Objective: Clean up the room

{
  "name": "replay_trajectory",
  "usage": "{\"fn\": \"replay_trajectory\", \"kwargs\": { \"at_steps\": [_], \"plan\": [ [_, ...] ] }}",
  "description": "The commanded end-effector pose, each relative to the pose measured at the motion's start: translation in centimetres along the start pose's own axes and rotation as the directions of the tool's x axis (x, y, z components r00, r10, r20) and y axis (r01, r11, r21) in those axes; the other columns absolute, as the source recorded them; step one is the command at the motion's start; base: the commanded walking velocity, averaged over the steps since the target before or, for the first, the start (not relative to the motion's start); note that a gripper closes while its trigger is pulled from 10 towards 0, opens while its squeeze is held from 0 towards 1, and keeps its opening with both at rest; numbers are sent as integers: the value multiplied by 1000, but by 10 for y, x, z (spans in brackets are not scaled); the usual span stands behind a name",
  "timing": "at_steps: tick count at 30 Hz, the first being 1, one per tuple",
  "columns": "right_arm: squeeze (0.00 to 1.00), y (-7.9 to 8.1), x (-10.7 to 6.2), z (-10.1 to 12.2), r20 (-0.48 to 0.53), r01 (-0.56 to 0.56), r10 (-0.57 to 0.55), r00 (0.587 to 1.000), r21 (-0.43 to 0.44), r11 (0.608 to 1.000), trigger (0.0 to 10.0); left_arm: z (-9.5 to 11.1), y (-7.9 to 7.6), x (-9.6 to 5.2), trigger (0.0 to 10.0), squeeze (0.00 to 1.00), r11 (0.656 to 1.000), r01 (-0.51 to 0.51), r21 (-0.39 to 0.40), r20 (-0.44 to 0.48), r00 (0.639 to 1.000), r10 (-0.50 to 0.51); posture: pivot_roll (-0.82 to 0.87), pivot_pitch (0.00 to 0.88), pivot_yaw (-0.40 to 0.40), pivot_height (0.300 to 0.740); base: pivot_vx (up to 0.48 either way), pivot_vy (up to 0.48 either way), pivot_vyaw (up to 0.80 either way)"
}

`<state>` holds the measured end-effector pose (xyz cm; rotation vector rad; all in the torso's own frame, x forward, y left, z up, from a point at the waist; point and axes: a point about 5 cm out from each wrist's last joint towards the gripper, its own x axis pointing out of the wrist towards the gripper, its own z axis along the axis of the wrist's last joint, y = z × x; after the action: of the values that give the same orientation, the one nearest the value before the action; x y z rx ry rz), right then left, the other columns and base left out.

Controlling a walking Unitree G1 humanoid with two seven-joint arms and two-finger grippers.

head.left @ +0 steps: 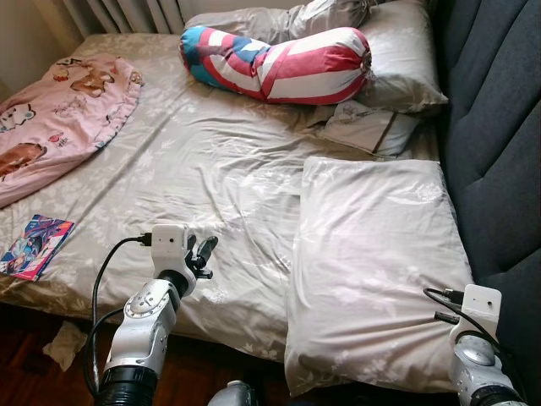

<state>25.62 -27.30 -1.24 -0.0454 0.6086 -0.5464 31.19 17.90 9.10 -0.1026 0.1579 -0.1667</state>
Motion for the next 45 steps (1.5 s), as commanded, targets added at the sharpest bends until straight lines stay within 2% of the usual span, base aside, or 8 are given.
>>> {"fn": "replay_trajectory", "kwargs": {
  "at_steps": [1, 12, 13, 30, 31, 32, 35, 45],
  "plan": [
    [0, 12, -3, -7, -38, -60, 62, 997, 43, 997, 10000, -8, 2, -2, 10000, 0, 1000, -10, 11, -24, 1000, 11, -56, 137, 53, 740, 0, 0, 0],
    [0, 17, -5, -7, -27, -21, 20, 999, -19, 1000, 10000, -8, 2, -1, 10000, 0, 1000, -12, 4, -21, 1000, 12, -52, 135, 45, 740, 0, 0, 0],
    [1000, 14, -4, -6, -24, -9, 9, 1000, -2, 1000, 10000, -9, 2, -1, 10000, 0, 1000, -12, 3, -21, 1000, 12, -53, 134, 45, 740, 0, 0, 0],
    [1000, 39, -8, 35, 232, -187, 166, 958, 69, 980, 10000, -11, 2, 2, 10000, 0, 1000, -24, -14, -9, 1000, 24, -67, 116, 35, 740, 0, 0, 0],
    [855, 46, -10, 39, 262, -237, 211, 942, 72, 969, 10000, -14, 4, 2, 10000, 0, 999, -42, -3, -14, 999, 42, -72, 108, 30, 740, 0, 0, 0],
    [302, 51, -12, 41, 283, -272, 242, 928, 72, 960, 10000, -17, 6, 2, 10000, 0, 998, -63, 6, -19, 998, 63, -76, 105, 28, 740, 0, 0, 0],
    [0, 55, -14, 44, 302, -299, 266, 916, 70, 952, 10000, -19, 9, 2, 10000, 0, 997, -81, 13, -20, 997, 81, -82, 102, 26, 740, 0, 0, 0],
    [0, 84, -27, 36, 308, -440, 414, 857, 15, 898, 10000, -40, 23, -12, 10000, 0, 980, -194, 36, -39, 980, 195, -94, 62, -9, 740, 0, 0, 0]
  ]
}}
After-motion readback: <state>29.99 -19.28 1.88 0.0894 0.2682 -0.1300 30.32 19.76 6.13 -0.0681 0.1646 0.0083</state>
